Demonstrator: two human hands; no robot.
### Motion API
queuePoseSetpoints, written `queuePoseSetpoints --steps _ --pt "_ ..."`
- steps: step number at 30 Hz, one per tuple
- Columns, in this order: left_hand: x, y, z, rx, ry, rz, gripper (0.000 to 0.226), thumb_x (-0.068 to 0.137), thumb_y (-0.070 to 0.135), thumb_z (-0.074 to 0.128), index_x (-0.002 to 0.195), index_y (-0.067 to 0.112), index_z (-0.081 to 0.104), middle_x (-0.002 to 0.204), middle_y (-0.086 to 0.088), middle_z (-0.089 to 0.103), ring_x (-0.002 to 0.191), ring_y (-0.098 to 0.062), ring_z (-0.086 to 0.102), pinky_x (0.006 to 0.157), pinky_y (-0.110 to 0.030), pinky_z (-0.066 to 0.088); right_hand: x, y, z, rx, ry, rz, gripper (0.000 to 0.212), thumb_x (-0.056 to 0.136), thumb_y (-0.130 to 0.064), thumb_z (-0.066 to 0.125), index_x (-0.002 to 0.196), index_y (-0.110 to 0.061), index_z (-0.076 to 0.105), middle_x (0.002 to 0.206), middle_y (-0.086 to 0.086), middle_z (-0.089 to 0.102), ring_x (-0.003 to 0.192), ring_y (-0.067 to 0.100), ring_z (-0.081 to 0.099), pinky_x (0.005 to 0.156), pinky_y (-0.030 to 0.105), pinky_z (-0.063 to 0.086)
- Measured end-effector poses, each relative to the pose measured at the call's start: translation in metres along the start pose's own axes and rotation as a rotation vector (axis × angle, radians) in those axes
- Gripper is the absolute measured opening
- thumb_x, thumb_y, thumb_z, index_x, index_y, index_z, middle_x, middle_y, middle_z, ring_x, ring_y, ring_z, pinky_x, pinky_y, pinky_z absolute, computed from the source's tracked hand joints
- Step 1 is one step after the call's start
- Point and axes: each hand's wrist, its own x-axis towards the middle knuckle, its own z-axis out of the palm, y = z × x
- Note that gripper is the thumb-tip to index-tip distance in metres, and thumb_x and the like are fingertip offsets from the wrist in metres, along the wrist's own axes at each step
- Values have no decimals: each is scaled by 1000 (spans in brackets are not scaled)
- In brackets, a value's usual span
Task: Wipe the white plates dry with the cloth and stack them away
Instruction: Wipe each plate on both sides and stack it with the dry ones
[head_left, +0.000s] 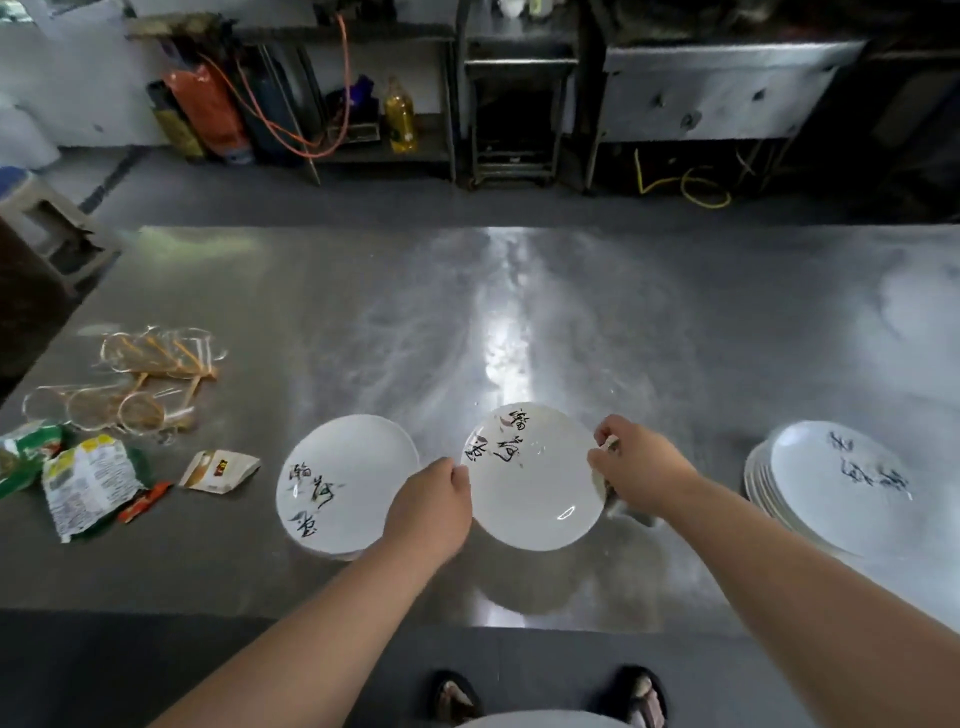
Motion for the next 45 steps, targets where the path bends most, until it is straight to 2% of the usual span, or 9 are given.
queuePoseSetpoints --steps 9,17,21,23,25,29,33,39,45 --pt "-27 38 127 119 -184 2 36 110 41 36 94 19 59 87 4 61 82 -19 57 76 -36 49 32 102 -8 -108 -118 75 9 98 -30 51 103 -35 56 96 1 69 56 27 72 44 36 59" --pt "-35 55 144 253 -120 -66 34 105 54 45 89 25 54 74 11 49 75 -16 54 69 -31 40 56 130 -3 -81 67 27 29 101 -34 51 129 -28 54 122 6 65 98 29 63 78 38 49" --pt "-20 40 141 340 8 138 59 91 68 51 137 33 40 137 0 49 130 -27 49 105 -46 43 39 120 0 99 156 -93 37 100 -31 61 135 -21 57 130 3 61 106 23 60 86 32 44" --pt "-3 28 138 465 -121 209 83 90 77 38 159 44 7 170 -5 1 158 -38 5 125 -61 9 27 113 12 18 105 -227 42 100 -29 61 140 -20 55 137 1 58 112 25 62 93 37 50" --pt "11 16 140 535 -200 299 87 91 82 25 160 48 -14 169 1 -32 156 -36 -25 122 -68 -10 21 111 30 -88 44 -325 39 99 -24 57 137 -23 50 139 -1 55 104 28 65 88 46 57" --pt "21 -5 150 554 -177 473 87 94 78 18 167 33 -1 171 5 -28 159 -32 -20 122 -72 -1 19 118 58 -185 -47 -346 65 92 -9 55 154 -19 37 159 1 45 126 29 57 101 45 53" --pt "26 -10 157 562 -147 505 92 94 80 24 167 29 3 172 11 -23 160 -26 -17 124 -69 -3 20 127 70 -461 180 -414 64 95 -30 64 156 -19 46 162 -3 45 144 31 36 115 47 33" --pt "26 -11 155 567 -165 501 100 89 87 20 167 28 1 170 12 -28 158 -23 -24 125 -65 -5 24 115 78 -642 -166 -538 88 104 -67 23 166 -14 -10 172 5 -22 153 22 -36 127 43 -13" --pt "25 -5 152 520 -175 465 102 87 92 22 167 29 7 169 14 -30 156 -18 -28 126 -62 -7 -16 122 90 -702 -324 -738 95 98 -80 18 167 -16 4 174 6 -8 158 30 -16 127 52 0"
